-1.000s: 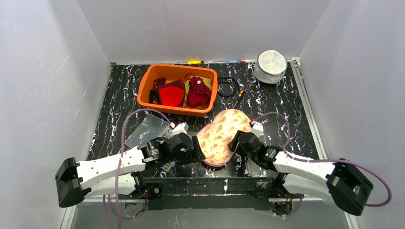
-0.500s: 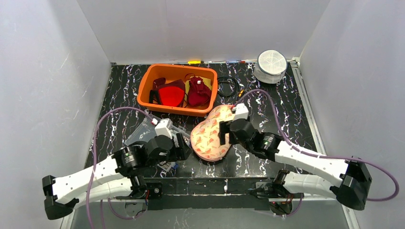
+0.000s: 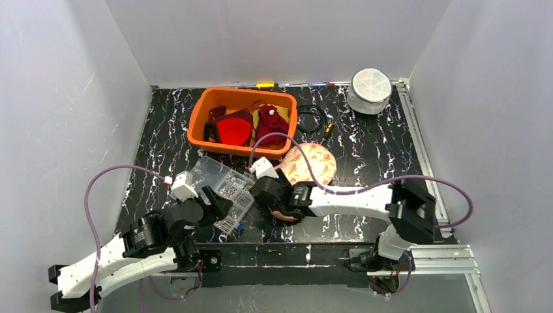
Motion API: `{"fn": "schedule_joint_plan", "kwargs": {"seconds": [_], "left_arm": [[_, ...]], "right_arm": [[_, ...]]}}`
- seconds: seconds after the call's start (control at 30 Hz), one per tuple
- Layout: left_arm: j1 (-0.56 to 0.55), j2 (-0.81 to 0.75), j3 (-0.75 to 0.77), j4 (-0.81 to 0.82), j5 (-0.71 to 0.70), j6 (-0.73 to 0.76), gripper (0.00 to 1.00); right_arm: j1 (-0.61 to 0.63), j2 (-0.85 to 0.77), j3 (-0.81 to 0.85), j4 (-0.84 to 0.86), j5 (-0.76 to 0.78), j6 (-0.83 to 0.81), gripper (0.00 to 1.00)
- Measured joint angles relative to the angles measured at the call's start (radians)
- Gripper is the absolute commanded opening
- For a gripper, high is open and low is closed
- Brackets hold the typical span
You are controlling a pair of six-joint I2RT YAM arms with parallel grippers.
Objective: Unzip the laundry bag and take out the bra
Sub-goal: Open the laundry bag at the center of the board.
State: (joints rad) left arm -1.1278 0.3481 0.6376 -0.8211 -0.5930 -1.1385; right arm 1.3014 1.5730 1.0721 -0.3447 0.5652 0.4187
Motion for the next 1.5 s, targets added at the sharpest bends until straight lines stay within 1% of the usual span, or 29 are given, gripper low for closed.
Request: {"fn": "schedule_joint_plan", "kwargs": {"seconds": [0.07, 0.2, 0.23, 0.27, 0.3, 0.33, 0.4, 0.43, 0.53, 0.57, 0.6, 0.73, 0.87, 0.97, 1.07, 1.27, 1.4, 1.43, 1.47, 1.5], "left_arm": [[0.000, -0.032, -0.010, -0.039, -0.011, -0.027, 0.68], [0.000, -0.060, -0.011, -0.106, -0.025, -0.071, 0.68], [0.000, -0.064, -0.011, -0.117, -0.026, -0.079, 0.69], [0.000, -0.066, -0.011, -0.126, -0.028, -0.085, 0.68], [0.000, -0.068, -0.013, -0.130, -0.029, -0.089, 0.68], [0.000, -0.070, -0.016, -0.134, -0.031, -0.094, 0.68], [0.000, -0.071, -0.022, -0.140, -0.032, -0.100, 0.68], [0.000, -0.070, -0.024, -0.143, -0.032, -0.102, 0.68], [0.000, -0.070, -0.024, -0.151, -0.033, -0.112, 0.68], [0.000, -0.071, -0.024, -0.153, -0.033, -0.115, 0.68], [0.000, -0.070, -0.024, -0.153, -0.033, -0.116, 0.68], [0.000, -0.064, -0.024, -0.153, -0.033, -0.118, 0.67], [0.000, -0.027, -0.024, -0.138, -0.028, -0.111, 0.67], [0.000, 0.020, -0.026, -0.097, -0.014, -0.094, 0.67], [0.000, 0.085, -0.028, -0.037, 0.006, -0.069, 0.67], [0.000, 0.250, -0.029, 0.108, 0.045, 0.004, 0.67], [0.000, 0.367, -0.027, 0.188, 0.075, 0.043, 0.67], [0.000, 0.391, -0.025, 0.203, 0.083, 0.051, 0.67], [0.000, 0.412, -0.024, 0.216, 0.090, 0.058, 0.67], [0.000, 0.429, -0.021, 0.229, 0.098, 0.063, 0.66]], "right_arm": [[0.000, 0.063, 0.039, 0.003, -0.003, -0.005, 0.75], [0.000, 0.124, 0.082, 0.008, -0.010, -0.008, 0.76], [0.000, 0.131, 0.086, 0.010, -0.011, -0.008, 0.75], [0.000, 0.137, 0.088, 0.011, -0.011, -0.008, 0.72], [0.000, 0.142, 0.090, 0.011, -0.011, -0.008, 0.68], [0.000, 0.146, 0.092, 0.011, -0.011, -0.008, 0.60], [0.000, 0.159, 0.096, 0.010, -0.007, -0.009, 0.41], [0.000, 0.166, 0.097, 0.009, -0.003, -0.009, 0.34], [0.000, 0.174, 0.097, 0.005, 0.005, -0.004, 0.15], [0.002, 0.173, 0.097, 0.007, 0.010, -0.004, 0.07], [0.002, 0.172, 0.097, 0.010, 0.012, -0.003, 0.01], [0.008, 0.137, 0.083, 0.007, 0.026, -0.002, 0.01], [0.013, 0.011, 0.024, -0.001, 0.054, 0.012, 0.01], [0.017, -0.133, -0.043, -0.027, 0.086, 0.052, 0.01], [0.017, -0.319, -0.132, -0.072, 0.126, 0.126, 0.01], [0.016, -0.706, -0.311, -0.217, 0.202, 0.322, 0.01], [0.016, -0.901, -0.380, -0.328, 0.249, 0.466, 0.01], [0.016, -0.929, -0.393, -0.348, 0.255, 0.492, 0.01], [0.016, -0.977, -0.411, -0.380, 0.264, 0.534, 0.03], [0.016, -1.015, -0.423, -0.411, 0.270, 0.566, 0.10]]}}
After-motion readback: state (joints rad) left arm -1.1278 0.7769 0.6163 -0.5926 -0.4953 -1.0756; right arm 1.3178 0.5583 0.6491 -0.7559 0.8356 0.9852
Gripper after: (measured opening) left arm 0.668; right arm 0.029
